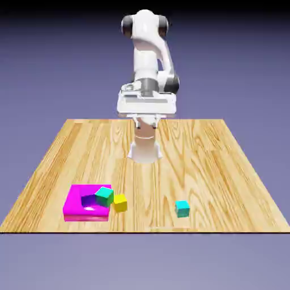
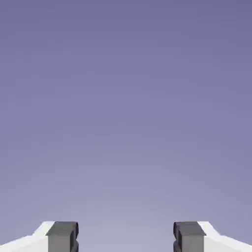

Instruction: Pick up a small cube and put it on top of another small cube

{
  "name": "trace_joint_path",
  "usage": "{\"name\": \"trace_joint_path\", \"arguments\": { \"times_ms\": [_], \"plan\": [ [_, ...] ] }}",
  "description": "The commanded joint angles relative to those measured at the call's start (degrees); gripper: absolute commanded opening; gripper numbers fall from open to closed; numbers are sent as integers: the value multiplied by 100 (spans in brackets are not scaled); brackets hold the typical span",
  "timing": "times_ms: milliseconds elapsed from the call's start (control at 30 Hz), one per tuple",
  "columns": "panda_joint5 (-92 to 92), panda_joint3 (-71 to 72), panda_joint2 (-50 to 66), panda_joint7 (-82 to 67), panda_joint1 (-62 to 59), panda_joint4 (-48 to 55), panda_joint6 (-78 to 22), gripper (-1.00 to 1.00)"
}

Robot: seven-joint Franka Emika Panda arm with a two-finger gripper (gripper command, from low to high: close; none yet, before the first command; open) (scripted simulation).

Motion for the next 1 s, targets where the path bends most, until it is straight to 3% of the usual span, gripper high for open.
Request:
{"name": "trace_joint_path", "arguments": {
  "times_ms": [0, 967],
  "plan": [
    [-152, -159, -115, -212, 208, 63, -167, 0],
    [-4568, -4773, -3449, -6346, 6230, 1892, -4994, 0]
  ]
}}
